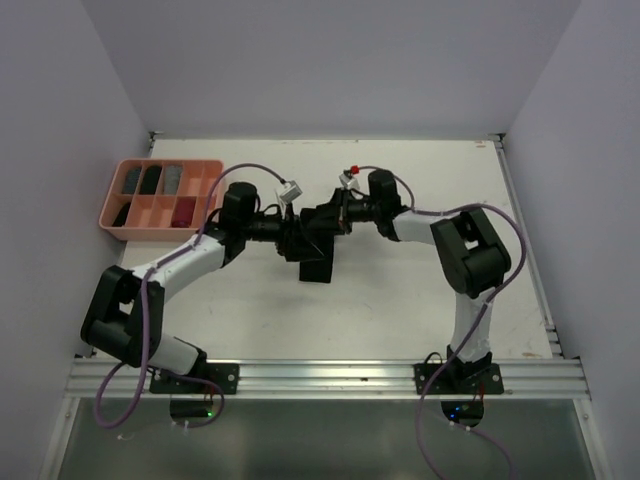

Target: Roll the underwear

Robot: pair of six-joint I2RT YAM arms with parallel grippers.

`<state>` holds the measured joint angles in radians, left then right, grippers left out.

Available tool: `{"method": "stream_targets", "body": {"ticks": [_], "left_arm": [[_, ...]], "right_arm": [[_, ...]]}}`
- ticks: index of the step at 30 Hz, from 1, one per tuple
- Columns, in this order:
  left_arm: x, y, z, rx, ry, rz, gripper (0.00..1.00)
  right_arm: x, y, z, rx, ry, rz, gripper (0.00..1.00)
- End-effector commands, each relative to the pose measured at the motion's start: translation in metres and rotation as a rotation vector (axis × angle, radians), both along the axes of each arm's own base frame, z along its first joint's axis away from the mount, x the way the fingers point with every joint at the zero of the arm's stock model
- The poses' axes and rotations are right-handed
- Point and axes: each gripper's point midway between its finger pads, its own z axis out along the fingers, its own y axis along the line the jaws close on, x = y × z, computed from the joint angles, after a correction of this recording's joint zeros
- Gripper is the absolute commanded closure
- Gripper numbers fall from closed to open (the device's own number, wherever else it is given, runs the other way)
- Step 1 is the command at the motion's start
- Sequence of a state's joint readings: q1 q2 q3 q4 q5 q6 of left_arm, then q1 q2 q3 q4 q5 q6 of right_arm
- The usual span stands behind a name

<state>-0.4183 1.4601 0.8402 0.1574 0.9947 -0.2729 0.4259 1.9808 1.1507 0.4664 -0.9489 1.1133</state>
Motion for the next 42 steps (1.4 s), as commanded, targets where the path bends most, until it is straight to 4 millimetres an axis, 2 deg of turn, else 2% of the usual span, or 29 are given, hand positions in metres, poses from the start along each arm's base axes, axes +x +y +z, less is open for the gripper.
{"method": "stream_targets", "body": {"ticks": [1,3,4,5,8,13,15,17,18,20,22,24,26,27,29,30,31,32,34,35,37,38,39,41,42], "left_arm": [[0.001,0.011,-0.005,0.027,-0.015,0.012,0.27],[0.006,0.015,-0.006,0.027,-0.013,0.029,0.27],[0.007,0.015,-0.008,0.025,-0.005,0.030,0.27],[0.008,0.016,-0.009,0.028,-0.006,0.033,0.27],[0.004,0.018,-0.019,0.043,-0.008,0.023,0.27],[-0.004,0.027,-0.049,0.115,-0.013,0.012,0.27],[-0.004,0.028,-0.053,0.126,-0.018,0.005,0.27],[0.002,0.029,-0.047,0.137,-0.070,0.012,0.26],[0.007,0.029,-0.042,0.140,-0.109,0.015,0.25],[0.009,0.034,-0.036,0.176,-0.160,0.021,0.22],[0.019,0.035,-0.020,0.194,-0.216,0.037,0.18],[0.025,0.036,-0.007,0.180,-0.240,0.049,0.13],[0.028,0.036,0.004,0.165,-0.245,0.071,0.11],[0.028,0.036,0.007,0.152,-0.240,0.077,0.00],[0.034,0.038,0.013,0.131,-0.222,0.106,0.00],[0.035,0.038,0.013,0.118,-0.185,0.116,0.00],[0.038,0.038,0.018,0.094,-0.169,0.122,0.00],[0.044,0.043,0.020,0.085,-0.160,0.140,0.00],[0.057,0.046,0.026,0.060,-0.163,0.182,0.00],[0.065,0.052,0.030,0.052,-0.168,0.211,0.00],[0.076,0.058,0.035,0.041,-0.182,0.249,0.00],[0.083,0.064,0.039,0.037,-0.191,0.267,0.00],[0.087,0.067,0.039,0.039,-0.191,0.277,0.00],[0.095,0.074,0.040,0.046,-0.198,0.301,0.00],[0.097,0.074,0.035,0.055,-0.190,0.297,0.00]], "right_arm": [[-0.030,0.008,-0.028,-0.002,0.057,0.081,0.75],[-0.038,0.007,-0.054,-0.028,0.117,0.083,0.76],[-0.036,0.007,-0.060,-0.019,0.109,0.076,0.76],[-0.039,0.007,-0.082,-0.033,0.161,0.073,0.76],[-0.042,0.004,-0.117,-0.067,0.226,0.058,0.78],[-0.044,0.000,-0.143,-0.102,0.262,0.045,0.78],[-0.043,0.002,-0.137,-0.092,0.251,0.053,0.77],[-0.040,0.004,-0.117,-0.057,0.214,0.062,0.73],[-0.036,0.008,-0.090,-0.027,0.145,0.068,0.71],[-0.033,0.010,-0.059,0.001,0.082,0.082,0.67],[-0.029,0.011,-0.008,0.045,-0.028,0.096,0.64],[-0.023,0.014,0.027,0.064,-0.142,0.112,0.59],[-0.021,0.012,0.036,0.023,-0.193,0.127,0.58],[-0.012,0.015,0.045,0.013,-0.235,0.118,0.56],[-0.006,0.015,0.030,-0.033,-0.244,0.141,0.53],[0.002,0.019,0.032,-0.039,-0.260,0.146,0.53],[0.005,0.020,0.026,-0.056,-0.242,0.145,0.53],[0.010,0.022,0.008,-0.067,-0.210,0.149,0.54],[0.021,0.028,0.003,-0.056,-0.216,0.141,0.55],[0.024,0.031,-0.013,-0.055,-0.158,0.138,0.56],[0.031,0.036,-0.018,-0.022,-0.149,0.127,0.58],[0.032,0.038,-0.021,-0.006,-0.104,0.120,0.59],[0.034,0.038,-0.035,-0.008,-0.074,0.113,0.59],[0.035,0.040,-0.045,-0.002,-0.038,0.102,0.60],[0.035,0.040,-0.058,-0.006,-0.018,0.099,0.60]]}}
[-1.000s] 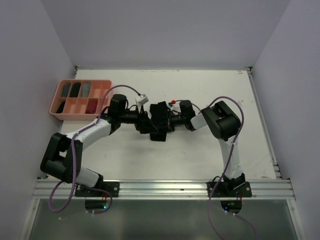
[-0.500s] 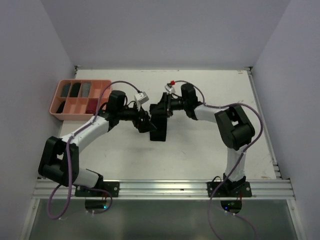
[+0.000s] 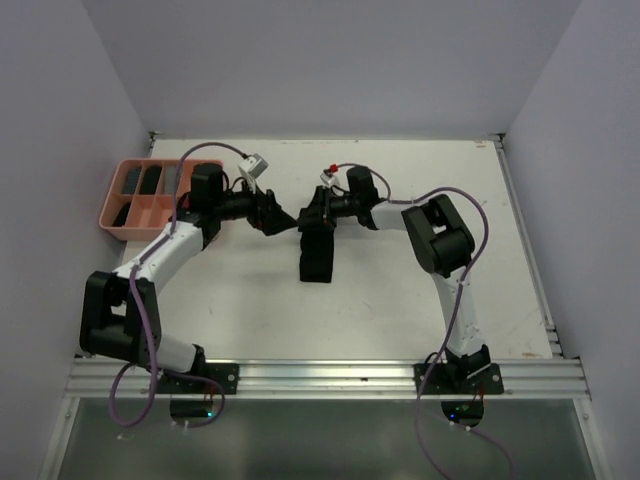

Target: Roll the underwear

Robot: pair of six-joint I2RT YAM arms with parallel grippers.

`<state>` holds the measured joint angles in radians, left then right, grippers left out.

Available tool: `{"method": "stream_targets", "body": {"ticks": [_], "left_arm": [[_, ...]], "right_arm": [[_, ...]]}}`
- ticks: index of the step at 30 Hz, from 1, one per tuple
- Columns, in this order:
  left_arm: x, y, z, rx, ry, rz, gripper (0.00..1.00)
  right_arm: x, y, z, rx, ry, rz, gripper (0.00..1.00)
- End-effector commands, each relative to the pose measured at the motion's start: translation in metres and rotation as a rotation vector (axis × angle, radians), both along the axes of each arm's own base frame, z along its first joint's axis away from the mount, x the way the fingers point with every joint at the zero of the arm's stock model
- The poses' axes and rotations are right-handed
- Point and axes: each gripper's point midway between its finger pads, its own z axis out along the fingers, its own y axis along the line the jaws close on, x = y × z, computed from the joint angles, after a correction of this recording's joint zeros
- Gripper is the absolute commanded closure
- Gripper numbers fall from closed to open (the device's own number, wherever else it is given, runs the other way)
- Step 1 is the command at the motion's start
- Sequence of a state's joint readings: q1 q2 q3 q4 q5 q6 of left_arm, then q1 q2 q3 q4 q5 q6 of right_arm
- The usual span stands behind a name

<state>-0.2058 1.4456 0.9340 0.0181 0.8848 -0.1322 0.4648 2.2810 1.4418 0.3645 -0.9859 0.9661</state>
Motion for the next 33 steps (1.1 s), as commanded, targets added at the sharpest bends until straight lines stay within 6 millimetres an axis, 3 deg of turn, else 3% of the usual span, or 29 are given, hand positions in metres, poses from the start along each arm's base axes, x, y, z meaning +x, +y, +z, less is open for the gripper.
{"method": "stream_targets", "body": {"ticks": [1,7,9,13,14,15,17,19,20,21,22,23,25,27,28,30,33], "left_arm": [[0.024,0.006,0.023,-0.021,-0.072,0.029,0.00],[0.028,0.011,0.010,0.043,-0.042,0.015,0.00],[0.026,0.012,0.010,0.049,-0.055,0.014,0.00],[0.017,0.018,0.013,0.117,-0.142,-0.029,0.00],[0.011,0.019,0.012,0.144,-0.174,-0.048,0.00],[0.003,0.023,0.014,0.202,-0.263,-0.081,0.00],[-0.014,0.023,-0.004,0.291,-0.305,-0.149,0.00],[-0.038,0.020,-0.034,0.418,-0.349,-0.259,0.01],[-0.045,0.020,-0.043,0.454,-0.374,-0.294,0.06],[-0.047,0.022,-0.046,0.522,-0.462,-0.329,0.07],[-0.062,0.015,-0.061,0.550,-0.489,-0.392,0.08],[-0.065,0.014,-0.065,0.576,-0.530,-0.418,0.10],[-0.072,0.011,-0.072,0.632,-0.655,-0.495,0.10],[-0.068,0.009,-0.069,0.676,-0.823,-0.548,0.11],[-0.077,0.009,-0.081,0.689,-0.859,-0.587,0.11],[-0.070,0.002,-0.072,0.711,-1.044,-0.598,0.13],[-0.072,-0.010,-0.081,0.706,-1.128,-0.643,0.14]], "right_arm": [[0.003,0.002,-0.003,0.037,0.032,-0.016,0.60],[0.002,-0.002,-0.040,-0.010,0.076,-0.044,0.60],[0.002,-0.001,-0.037,0.005,0.074,-0.040,0.60],[0.003,0.003,0.013,0.073,0.015,-0.022,0.59],[0.002,0.003,0.042,0.103,-0.022,-0.018,0.59],[0.000,0.002,0.055,0.108,-0.034,-0.013,0.59],[-0.006,-0.001,0.088,0.119,-0.128,0.016,0.58],[-0.016,-0.008,0.092,0.072,-0.180,0.049,0.58],[-0.022,-0.011,0.104,0.062,-0.224,0.060,0.58],[-0.031,-0.017,0.094,0.011,-0.180,0.075,0.58],[-0.037,-0.020,0.090,-0.018,-0.186,0.091,0.59],[-0.038,-0.026,0.082,-0.064,-0.263,0.112,0.59],[-0.056,-0.038,0.064,-0.152,-0.223,0.155,0.61],[-0.070,-0.049,0.043,-0.235,-0.249,0.206,0.62],[-0.074,-0.050,0.038,-0.246,-0.249,0.220,0.64],[-0.086,-0.053,0.025,-0.248,-0.224,0.252,0.66],[-0.098,-0.049,0.008,-0.248,-0.185,0.287,0.68]]}}
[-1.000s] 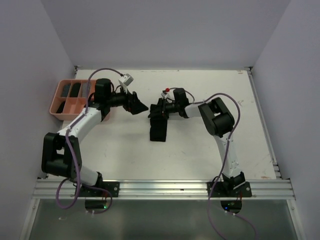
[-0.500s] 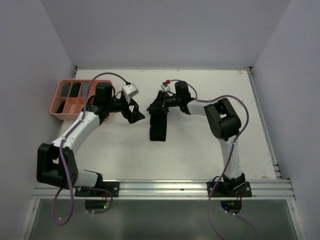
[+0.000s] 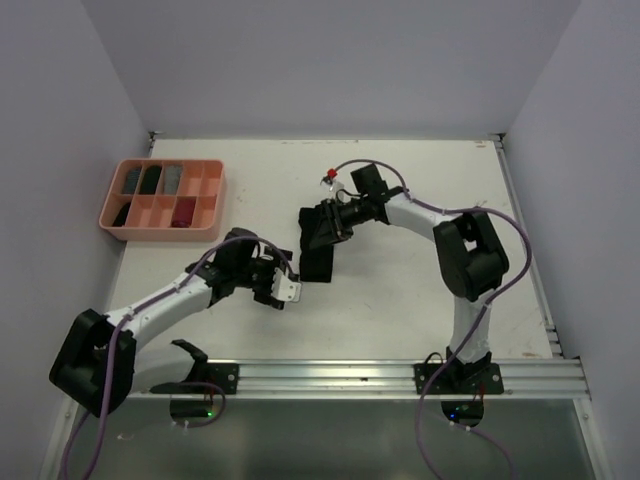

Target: Roll the underwear

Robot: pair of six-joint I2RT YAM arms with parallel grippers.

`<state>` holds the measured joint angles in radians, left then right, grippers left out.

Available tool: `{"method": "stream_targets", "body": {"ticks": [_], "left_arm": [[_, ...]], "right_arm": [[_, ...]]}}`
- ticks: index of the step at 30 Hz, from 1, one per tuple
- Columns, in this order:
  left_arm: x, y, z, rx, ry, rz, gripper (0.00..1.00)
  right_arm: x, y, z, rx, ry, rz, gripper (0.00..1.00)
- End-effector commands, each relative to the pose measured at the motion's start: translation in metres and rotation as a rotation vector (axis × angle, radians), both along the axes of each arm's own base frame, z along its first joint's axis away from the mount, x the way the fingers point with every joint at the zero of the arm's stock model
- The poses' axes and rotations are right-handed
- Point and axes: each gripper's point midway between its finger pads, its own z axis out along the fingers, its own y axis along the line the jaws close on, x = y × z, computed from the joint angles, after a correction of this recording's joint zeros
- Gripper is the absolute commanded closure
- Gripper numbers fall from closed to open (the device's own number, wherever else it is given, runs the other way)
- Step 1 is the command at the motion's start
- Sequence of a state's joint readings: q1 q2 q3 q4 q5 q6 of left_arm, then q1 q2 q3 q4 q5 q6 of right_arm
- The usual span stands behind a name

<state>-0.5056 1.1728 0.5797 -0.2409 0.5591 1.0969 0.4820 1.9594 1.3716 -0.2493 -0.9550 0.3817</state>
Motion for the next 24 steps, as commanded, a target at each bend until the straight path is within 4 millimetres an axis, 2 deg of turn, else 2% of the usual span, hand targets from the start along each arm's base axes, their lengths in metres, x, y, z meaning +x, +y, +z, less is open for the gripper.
{"method": "stream_targets", "body": {"ticks": [1,4,5,8,12,14,17,22,24], "left_arm": [[0.024,-0.026,0.025,-0.009,-0.305,-0.167,0.15],[0.024,-0.037,0.015,0.002,-0.301,-0.212,0.18],[0.023,-0.039,0.012,0.006,-0.307,-0.227,0.20],[0.018,-0.046,0.001,0.026,-0.302,-0.273,0.26],[0.015,-0.048,-0.014,0.061,-0.284,-0.303,0.29],[0.016,-0.048,-0.016,0.065,-0.280,-0.303,0.29],[0.016,-0.049,-0.014,0.060,-0.285,-0.306,0.29],[0.016,-0.051,-0.007,0.045,-0.290,-0.307,0.26],[0.015,-0.052,-0.006,0.045,-0.290,-0.315,0.26]], "right_arm": [[-0.030,-0.007,-0.036,-0.073,0.065,0.086,0.68],[-0.038,-0.008,-0.062,-0.102,0.133,0.099,0.69],[-0.042,-0.010,-0.078,-0.126,0.174,0.099,0.70],[-0.050,-0.018,-0.107,-0.179,0.225,0.091,0.71],[-0.046,-0.013,-0.116,-0.155,0.247,0.075,0.71],[-0.044,-0.009,-0.108,-0.129,0.248,0.075,0.71],[-0.039,-0.003,-0.083,-0.074,0.226,0.075,0.72],[-0.031,0.009,-0.017,0.055,0.175,0.063,0.71],[-0.024,0.013,-0.006,0.082,0.147,0.057,0.70]]}}
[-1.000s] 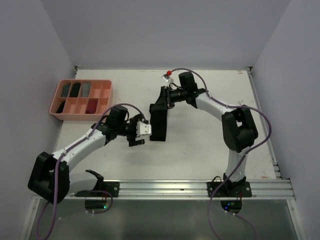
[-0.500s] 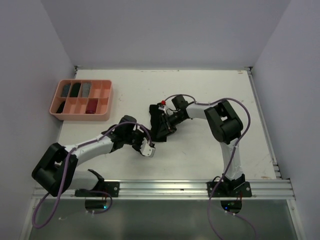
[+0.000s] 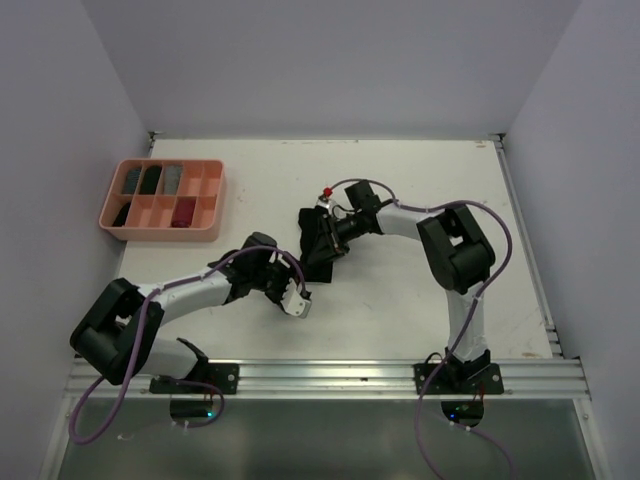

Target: Roll the underwear

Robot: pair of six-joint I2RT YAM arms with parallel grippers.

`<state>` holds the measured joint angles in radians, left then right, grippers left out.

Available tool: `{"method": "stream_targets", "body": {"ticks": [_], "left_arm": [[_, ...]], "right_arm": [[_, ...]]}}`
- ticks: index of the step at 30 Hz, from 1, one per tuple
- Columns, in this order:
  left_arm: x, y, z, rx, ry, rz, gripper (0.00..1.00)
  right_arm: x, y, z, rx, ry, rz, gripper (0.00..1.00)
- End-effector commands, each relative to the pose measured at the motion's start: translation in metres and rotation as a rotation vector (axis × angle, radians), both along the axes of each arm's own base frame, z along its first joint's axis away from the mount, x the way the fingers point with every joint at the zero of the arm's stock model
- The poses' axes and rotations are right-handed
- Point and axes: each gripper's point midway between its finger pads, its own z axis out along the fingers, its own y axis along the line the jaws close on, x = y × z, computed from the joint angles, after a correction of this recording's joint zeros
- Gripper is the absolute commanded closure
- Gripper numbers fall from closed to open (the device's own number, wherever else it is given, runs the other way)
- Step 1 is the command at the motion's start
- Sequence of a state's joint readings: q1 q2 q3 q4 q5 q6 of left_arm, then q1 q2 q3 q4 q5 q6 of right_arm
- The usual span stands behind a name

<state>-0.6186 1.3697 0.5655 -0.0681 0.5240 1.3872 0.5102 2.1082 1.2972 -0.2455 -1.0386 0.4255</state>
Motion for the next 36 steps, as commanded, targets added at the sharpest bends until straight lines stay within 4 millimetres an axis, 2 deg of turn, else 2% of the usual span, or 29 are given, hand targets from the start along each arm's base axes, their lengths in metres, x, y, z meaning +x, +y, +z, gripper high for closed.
{"method": "stream_targets", "body": {"ticks": [1,2,4,7,11,15,22,25,27,30,32,36], "left_arm": [[0.010,-0.017,0.027,-0.062,-0.088,-0.054,0.26],[0.010,-0.016,0.025,-0.057,-0.086,-0.057,0.27],[0.011,-0.017,0.025,-0.054,-0.093,-0.065,0.27],[0.014,-0.019,0.025,-0.050,-0.090,-0.068,0.29],[0.015,-0.021,0.019,-0.040,-0.090,-0.087,0.30],[0.018,-0.026,0.017,-0.036,-0.080,-0.111,0.32],[0.021,-0.030,0.000,-0.003,-0.066,-0.144,0.32],[0.016,-0.025,-0.011,0.032,-0.071,-0.176,0.35],[0.020,-0.025,-0.015,0.038,-0.082,-0.167,0.38],[0.024,-0.023,-0.025,0.062,-0.079,-0.154,0.44],[0.025,-0.022,-0.029,0.074,-0.080,-0.152,0.51],[0.025,-0.023,-0.024,0.069,-0.031,-0.117,0.68]], "right_arm": [[0.018,0.013,0.058,0.124,-0.115,-0.017,0.70],[0.022,0.014,0.058,0.121,-0.123,-0.016,0.70],[0.023,0.013,0.044,0.085,-0.113,-0.014,0.71],[0.021,0.010,0.018,0.044,-0.082,-0.011,0.71],[0.018,0.001,-0.034,-0.052,-0.055,-0.009,0.72],[0.019,-0.002,-0.059,-0.091,-0.036,-0.029,0.74],[0.011,-0.006,-0.080,-0.130,0.054,-0.051,0.76],[0.005,-0.008,-0.089,-0.146,0.103,-0.062,0.77],[0.003,-0.007,-0.091,-0.142,0.113,-0.061,0.77],[0.001,-0.007,-0.092,-0.139,0.145,-0.070,0.78],[0.000,-0.008,-0.094,-0.143,0.147,-0.067,0.78],[-0.001,-0.008,-0.095,-0.140,0.154,-0.066,0.78]]}}
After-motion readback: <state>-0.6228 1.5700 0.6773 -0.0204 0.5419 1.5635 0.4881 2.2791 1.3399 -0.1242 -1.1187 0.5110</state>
